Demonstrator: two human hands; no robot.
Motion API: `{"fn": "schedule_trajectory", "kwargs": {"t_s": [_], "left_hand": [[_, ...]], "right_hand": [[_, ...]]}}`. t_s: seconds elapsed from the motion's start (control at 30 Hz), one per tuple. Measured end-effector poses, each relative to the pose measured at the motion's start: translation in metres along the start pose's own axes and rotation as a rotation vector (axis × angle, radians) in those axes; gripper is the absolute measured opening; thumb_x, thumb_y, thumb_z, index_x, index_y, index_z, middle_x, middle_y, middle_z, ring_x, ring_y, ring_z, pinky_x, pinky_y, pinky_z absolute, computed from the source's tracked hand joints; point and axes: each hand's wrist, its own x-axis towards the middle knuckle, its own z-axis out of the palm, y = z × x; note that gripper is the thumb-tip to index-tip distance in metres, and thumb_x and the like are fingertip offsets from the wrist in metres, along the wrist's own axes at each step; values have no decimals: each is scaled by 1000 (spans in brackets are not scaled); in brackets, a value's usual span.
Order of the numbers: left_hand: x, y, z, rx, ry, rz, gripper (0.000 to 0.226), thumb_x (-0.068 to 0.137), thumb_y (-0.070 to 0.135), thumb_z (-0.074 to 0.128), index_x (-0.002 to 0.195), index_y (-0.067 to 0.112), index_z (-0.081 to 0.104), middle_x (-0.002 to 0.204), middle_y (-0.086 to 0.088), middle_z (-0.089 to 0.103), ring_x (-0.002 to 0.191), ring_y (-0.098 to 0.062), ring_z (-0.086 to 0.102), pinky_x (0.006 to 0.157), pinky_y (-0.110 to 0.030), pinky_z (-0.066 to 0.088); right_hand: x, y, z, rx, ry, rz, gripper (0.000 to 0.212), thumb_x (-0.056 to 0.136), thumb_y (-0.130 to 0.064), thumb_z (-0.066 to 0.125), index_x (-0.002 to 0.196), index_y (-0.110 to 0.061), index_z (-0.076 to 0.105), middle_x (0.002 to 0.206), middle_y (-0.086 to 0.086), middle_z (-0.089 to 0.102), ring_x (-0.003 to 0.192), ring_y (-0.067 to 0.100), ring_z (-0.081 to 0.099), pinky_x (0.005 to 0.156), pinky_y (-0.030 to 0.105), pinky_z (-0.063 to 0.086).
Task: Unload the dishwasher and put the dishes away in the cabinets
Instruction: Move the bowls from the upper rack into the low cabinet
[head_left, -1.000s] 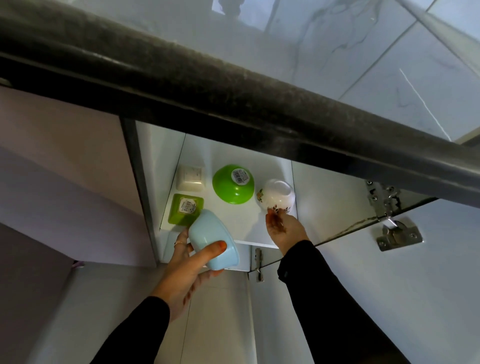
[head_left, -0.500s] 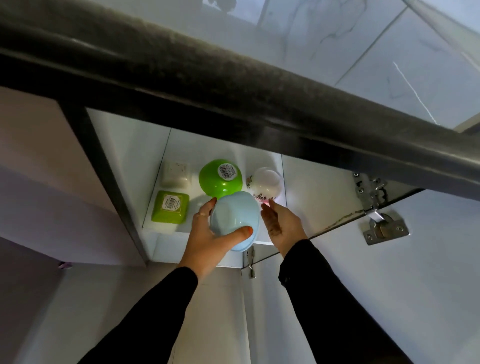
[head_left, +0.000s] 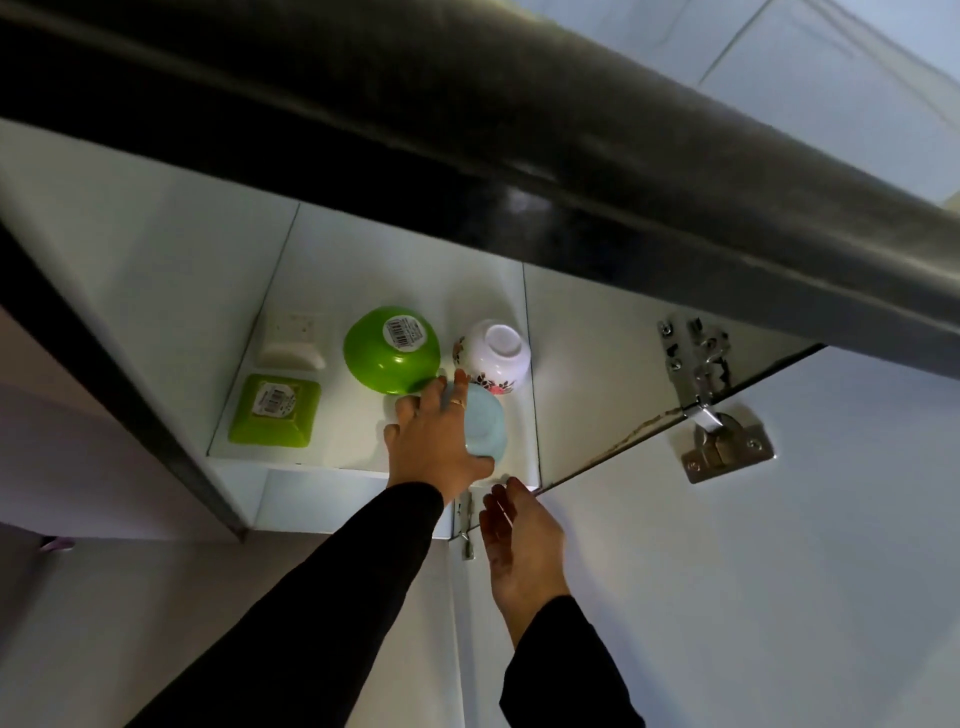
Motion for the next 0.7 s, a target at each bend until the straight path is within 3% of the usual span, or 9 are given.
{"fn": "schedule_trajectory", "kwargs": {"t_s": [0.13,0.27,0.37,0.5,0.7], "left_hand": [[5,9,3,-43,-12,12,107,69,48,75,152,22,12,154,1,21,132,-30,24,98,-44,37],[12,21,10,-79,-13,-9,114,69,51,76,152,13,8,154,-3,20,132,-31,26,100,-41,37],[12,24,19,-179,3,-30,113,70,45,78,151,6,10,152,-9,21,132,-32,25,103,-36,34],[1,13,22,-232,-5,2,109,72,37,79,151,6,11,155,-13,15,142,-28,17,112,-32,16],[-37,-1,-21,-389,58,56,64,86,25,68,141,9,40,141,-12,40,127,-29,44,106,-32,32]], "right_hand": [[2,-4,3,-12,-49,-26,11,93,-15,57,94,-10,68,94,8,70,94,19,65,96,33,50],[1,-7,7,-23,-51,-53,19,94,-11,53,83,-12,68,81,5,70,89,18,64,96,34,48],[-5,-5,5,-9,-33,-37,16,96,-15,52,90,-13,66,90,7,70,96,21,65,97,35,50],[-20,-1,-4,-40,-12,-34,14,97,-15,52,101,-12,65,96,8,69,95,21,66,93,34,52],[-85,-23,-10,-272,-120,-209,14,96,-12,51,102,-16,63,95,3,69,86,15,65,80,26,50]]}}
